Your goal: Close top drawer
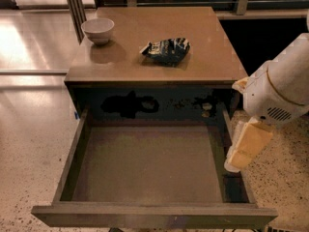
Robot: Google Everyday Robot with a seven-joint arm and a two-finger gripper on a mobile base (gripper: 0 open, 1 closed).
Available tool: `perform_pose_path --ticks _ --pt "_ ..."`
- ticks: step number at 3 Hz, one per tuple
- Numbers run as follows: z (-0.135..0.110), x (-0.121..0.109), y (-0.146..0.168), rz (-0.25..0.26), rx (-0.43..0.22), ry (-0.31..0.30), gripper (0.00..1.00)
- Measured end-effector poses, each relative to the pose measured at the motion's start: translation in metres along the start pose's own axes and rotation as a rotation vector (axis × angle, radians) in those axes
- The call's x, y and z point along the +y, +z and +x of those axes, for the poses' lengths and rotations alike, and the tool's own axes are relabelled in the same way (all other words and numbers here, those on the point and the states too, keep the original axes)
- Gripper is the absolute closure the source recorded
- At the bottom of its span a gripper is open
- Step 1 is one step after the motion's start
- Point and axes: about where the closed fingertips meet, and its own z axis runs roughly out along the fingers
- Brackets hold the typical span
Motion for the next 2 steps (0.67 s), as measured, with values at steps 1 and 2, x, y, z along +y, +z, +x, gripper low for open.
perform_pose_path --ticks 1,2 --pt "-0.0183 0.0453 0.0361 -0.098 -0.048 -0.009 0.00" --pt "-0.0184 0.0453 0.0362 -0.098 -0.048 -0.009 0.00"
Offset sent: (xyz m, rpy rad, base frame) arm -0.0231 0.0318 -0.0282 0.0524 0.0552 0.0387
